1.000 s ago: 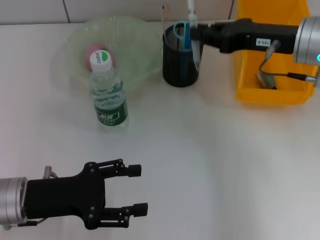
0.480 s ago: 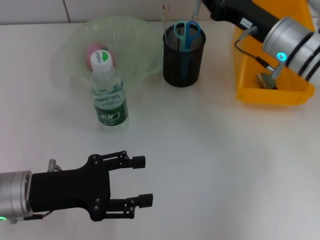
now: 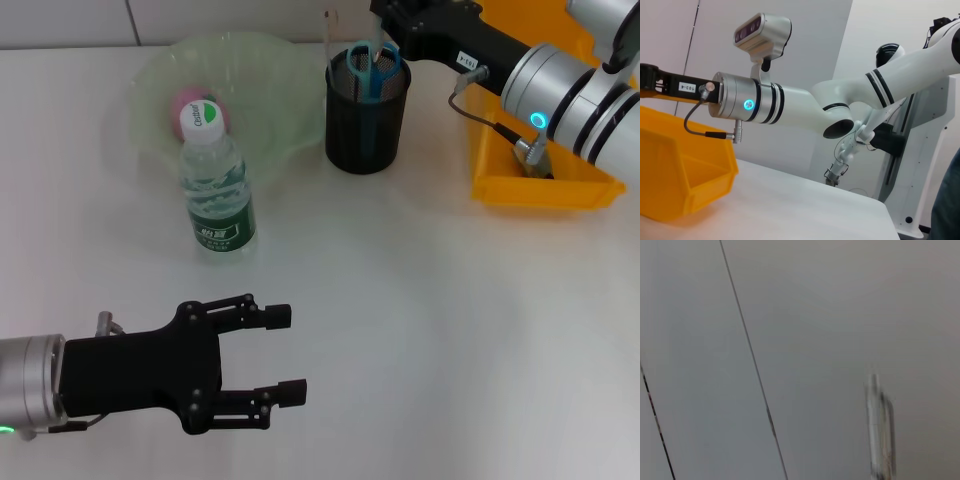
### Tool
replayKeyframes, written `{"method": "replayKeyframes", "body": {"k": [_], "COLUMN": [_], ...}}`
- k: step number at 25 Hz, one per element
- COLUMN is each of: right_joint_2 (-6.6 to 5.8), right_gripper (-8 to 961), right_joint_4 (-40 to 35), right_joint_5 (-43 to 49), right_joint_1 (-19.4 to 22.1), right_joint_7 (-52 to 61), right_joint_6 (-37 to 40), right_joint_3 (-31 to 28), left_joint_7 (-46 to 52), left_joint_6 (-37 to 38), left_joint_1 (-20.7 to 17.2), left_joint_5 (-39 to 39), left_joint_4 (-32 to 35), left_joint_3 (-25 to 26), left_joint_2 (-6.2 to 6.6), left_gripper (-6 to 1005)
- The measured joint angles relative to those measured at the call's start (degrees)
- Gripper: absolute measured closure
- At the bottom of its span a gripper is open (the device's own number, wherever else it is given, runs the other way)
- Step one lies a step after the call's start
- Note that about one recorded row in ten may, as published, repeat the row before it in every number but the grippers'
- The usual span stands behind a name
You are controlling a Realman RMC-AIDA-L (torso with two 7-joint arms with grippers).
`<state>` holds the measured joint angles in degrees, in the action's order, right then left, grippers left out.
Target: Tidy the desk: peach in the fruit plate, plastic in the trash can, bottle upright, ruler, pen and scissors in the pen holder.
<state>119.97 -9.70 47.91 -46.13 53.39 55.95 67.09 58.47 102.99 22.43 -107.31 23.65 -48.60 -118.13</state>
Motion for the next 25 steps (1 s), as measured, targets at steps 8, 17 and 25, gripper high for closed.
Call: {"method": "replayKeyframes", "body": {"k": [8, 17, 25], "right_joint_2": [0.0, -0.53, -1.3], "right_gripper": [666, 570, 463], "right_joint_4": [0.17, -3.23, -27.86], "right_joint_5": [0.11, 1.42, 24.53], "right_joint_1": [-0.06, 3.49, 18.21], "right_joint_7": [-0.06, 7.46, 23.41], "right_joint_6": [-0.11, 9.3, 27.05], "right_joint_3": [-0.03, 0.37, 0.21], "left_joint_7": [-0.11, 0.17, 2.47], "left_joint_6": [-0.01, 0.34, 2.49], "left_joint_1": [0.24, 0.1, -0.43], "left_joint_5": [0.0, -0.01, -0.01], "left_joint_4": [0.0, 0.0, 0.03], "left_joint_3": [0.0, 0.21, 1.63], "left_joint_2": [0.0, 0.03, 1.06], "left_gripper": [197, 197, 197]}}
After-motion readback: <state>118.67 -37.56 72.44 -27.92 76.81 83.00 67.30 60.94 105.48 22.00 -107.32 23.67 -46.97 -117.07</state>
